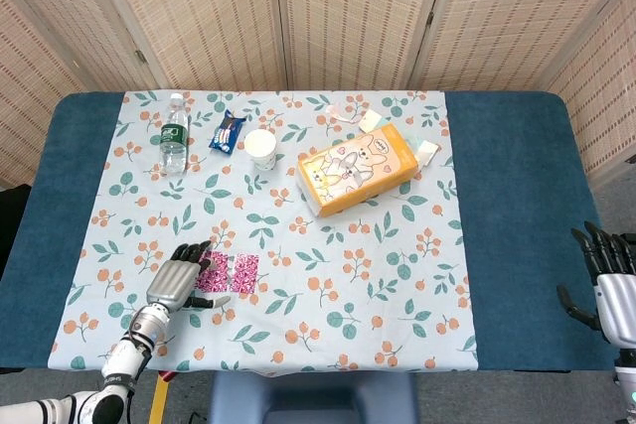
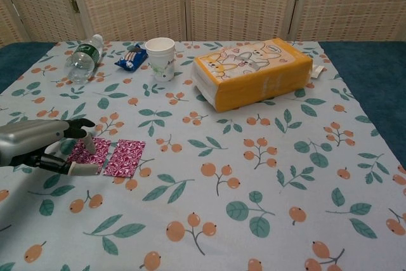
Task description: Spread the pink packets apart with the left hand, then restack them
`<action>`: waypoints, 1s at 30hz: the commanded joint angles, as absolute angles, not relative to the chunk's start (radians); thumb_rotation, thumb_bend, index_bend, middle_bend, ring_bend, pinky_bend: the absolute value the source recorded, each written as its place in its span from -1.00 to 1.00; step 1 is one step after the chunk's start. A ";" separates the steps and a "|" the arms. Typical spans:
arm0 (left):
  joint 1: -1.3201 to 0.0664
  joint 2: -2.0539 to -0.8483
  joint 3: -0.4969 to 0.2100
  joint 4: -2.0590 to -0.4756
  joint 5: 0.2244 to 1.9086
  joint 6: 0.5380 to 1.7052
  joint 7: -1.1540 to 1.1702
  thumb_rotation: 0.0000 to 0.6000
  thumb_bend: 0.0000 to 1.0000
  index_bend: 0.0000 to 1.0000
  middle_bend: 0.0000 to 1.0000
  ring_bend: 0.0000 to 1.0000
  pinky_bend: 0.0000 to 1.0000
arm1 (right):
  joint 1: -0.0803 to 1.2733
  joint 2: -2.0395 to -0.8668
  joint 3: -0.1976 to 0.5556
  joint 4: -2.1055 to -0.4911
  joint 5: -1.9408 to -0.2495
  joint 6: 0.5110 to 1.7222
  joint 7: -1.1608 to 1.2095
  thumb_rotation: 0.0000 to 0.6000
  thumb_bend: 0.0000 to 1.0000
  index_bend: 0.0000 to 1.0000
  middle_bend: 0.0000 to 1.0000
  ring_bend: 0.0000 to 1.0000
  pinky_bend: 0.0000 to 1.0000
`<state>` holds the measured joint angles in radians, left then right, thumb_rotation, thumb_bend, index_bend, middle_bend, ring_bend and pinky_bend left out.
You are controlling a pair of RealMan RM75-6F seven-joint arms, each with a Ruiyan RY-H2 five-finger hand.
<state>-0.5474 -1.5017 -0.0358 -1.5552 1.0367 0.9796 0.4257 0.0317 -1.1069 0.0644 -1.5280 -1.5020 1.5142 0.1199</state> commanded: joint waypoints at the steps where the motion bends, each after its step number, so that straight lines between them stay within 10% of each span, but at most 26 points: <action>1: -0.538 -1.495 -0.027 -1.568 1.038 0.991 0.427 -0.31 -0.71 -0.36 -0.98 -1.00 -1.00 | 0.032 -1.107 0.065 -1.527 -1.502 1.514 0.120 1.00 -0.21 -0.93 -0.94 -1.00 -1.00; 30: -0.402 -1.401 0.113 -1.754 1.168 1.120 0.440 -0.31 -0.70 -0.32 -0.98 -1.00 -1.00 | 0.025 -1.110 0.064 -1.513 -1.505 1.525 0.137 1.00 -0.21 -0.92 -0.94 -1.00 -1.00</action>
<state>-0.4080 -1.4051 0.1087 -1.7478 1.1617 1.1140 0.4370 0.0246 -1.1099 0.0639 -1.5129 -1.5052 1.5248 0.1372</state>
